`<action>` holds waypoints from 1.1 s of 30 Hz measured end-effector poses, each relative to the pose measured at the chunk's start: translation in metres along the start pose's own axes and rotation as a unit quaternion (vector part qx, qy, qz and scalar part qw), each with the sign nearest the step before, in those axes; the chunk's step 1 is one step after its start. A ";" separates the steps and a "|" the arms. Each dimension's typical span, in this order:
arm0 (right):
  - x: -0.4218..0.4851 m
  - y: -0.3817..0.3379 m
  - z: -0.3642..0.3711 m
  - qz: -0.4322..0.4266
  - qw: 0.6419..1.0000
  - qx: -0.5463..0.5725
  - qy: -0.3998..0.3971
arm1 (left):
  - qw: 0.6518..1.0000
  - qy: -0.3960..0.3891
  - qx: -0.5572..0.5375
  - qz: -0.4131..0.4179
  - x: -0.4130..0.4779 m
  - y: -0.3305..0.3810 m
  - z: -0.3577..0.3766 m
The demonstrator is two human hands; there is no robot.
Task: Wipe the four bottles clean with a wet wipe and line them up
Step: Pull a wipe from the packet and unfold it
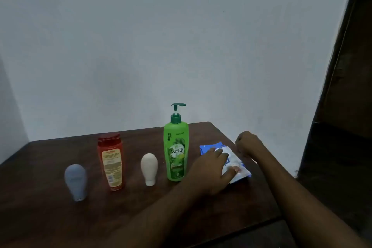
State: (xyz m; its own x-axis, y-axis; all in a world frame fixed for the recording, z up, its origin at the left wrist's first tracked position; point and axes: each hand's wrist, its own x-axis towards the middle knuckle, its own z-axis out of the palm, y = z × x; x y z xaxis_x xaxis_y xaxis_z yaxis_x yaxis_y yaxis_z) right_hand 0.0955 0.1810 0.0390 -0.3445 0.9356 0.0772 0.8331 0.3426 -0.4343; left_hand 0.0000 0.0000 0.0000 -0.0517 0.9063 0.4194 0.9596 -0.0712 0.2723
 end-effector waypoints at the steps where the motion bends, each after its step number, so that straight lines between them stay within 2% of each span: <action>1: 0.001 -0.001 0.003 0.000 1.000 -0.008 -0.005 | 0.999 -0.033 -0.013 -0.013 0.004 -0.002 0.006; 4: 0.001 -0.008 0.009 0.002 1.000 0.005 0.006 | 0.997 -0.078 0.014 -0.026 0.016 -0.013 0.022; 12: 0.013 -0.010 0.028 -0.006 0.997 -0.078 -0.026 | 0.995 -0.093 0.016 -0.035 0.024 -0.041 0.070; 17: 0.022 0.000 0.030 0.003 0.997 -0.073 -0.016 | 0.992 -0.105 0.004 -0.064 0.028 -0.046 0.079; 24: 0.022 0.001 0.025 -0.008 0.993 -0.100 -0.068 | 0.989 -0.132 0.017 -0.070 0.025 -0.043 0.078; 26: 0.021 0.000 0.025 -0.005 0.994 -0.079 -0.071 | 0.988 -0.136 0.018 -0.069 0.024 -0.042 0.077; 30: 0.024 -0.001 0.016 -0.018 0.998 0.048 -0.046 | 0.988 -0.137 0.024 -0.066 0.024 -0.043 0.074; 33: 0.028 0.001 0.008 -0.023 0.996 0.073 -0.048 | 0.987 -0.143 0.019 -0.068 0.025 -0.042 0.070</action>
State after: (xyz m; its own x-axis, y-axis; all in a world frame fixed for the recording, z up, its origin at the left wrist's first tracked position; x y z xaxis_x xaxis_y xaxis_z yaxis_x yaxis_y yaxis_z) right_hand 0.0831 0.2063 0.0334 -0.4274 0.9039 0.0168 0.7456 0.3629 -0.5589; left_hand -0.0225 0.0552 -0.0618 -0.1050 0.9874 0.1187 0.9591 0.0690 0.2746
